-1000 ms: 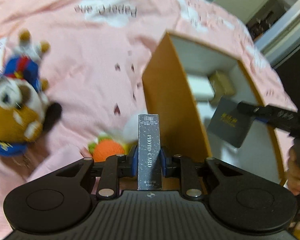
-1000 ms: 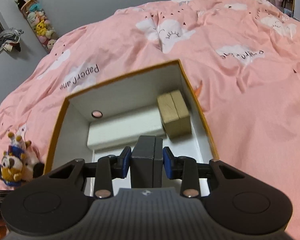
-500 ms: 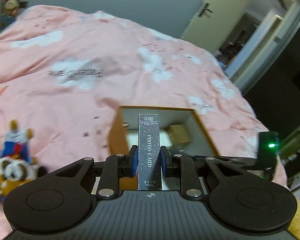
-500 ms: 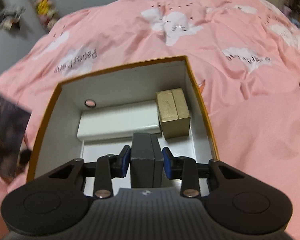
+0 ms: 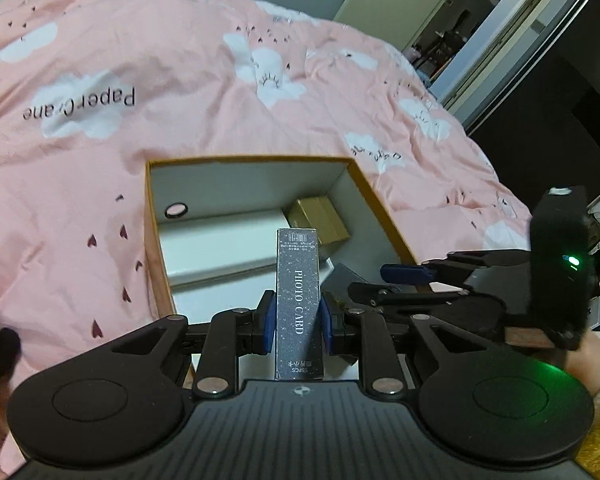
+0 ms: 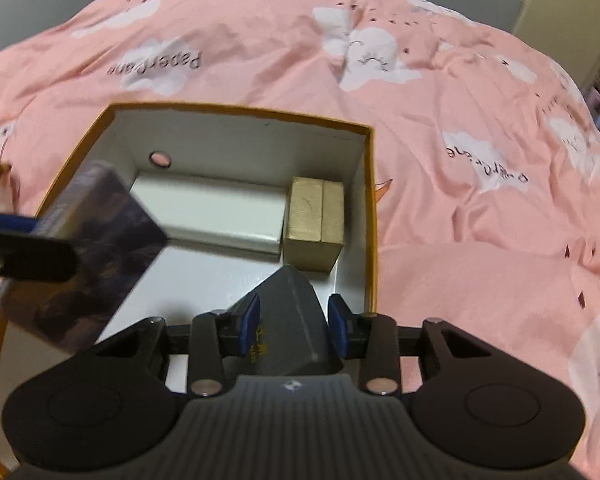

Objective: Organize objects
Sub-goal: 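Lower the black box into the orange box with the right gripper while the left carries the photo card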

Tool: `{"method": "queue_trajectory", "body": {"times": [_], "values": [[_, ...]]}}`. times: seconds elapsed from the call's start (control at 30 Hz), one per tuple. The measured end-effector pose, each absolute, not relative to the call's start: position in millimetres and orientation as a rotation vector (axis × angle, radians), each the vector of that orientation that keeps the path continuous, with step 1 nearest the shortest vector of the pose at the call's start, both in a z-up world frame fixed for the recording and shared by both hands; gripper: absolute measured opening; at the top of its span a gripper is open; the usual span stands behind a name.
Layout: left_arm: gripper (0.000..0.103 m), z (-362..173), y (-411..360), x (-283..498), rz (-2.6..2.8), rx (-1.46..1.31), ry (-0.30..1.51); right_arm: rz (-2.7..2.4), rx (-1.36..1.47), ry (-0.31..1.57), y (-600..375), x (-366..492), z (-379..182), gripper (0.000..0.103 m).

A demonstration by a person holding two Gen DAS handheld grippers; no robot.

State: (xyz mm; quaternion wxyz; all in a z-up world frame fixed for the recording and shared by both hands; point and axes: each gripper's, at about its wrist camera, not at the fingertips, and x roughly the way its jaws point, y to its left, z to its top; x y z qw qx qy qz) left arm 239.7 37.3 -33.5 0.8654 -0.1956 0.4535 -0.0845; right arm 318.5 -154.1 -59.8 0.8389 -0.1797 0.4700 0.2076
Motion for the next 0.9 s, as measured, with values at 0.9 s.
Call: {"method": "queue_trajectory", "body": {"times": [0.9], "values": [[0.025, -64, 24, 257, -0.121, -0.368, 1.065, 0.742, -1.021, 0.974, -123, 289, -116, 0.035]]}}
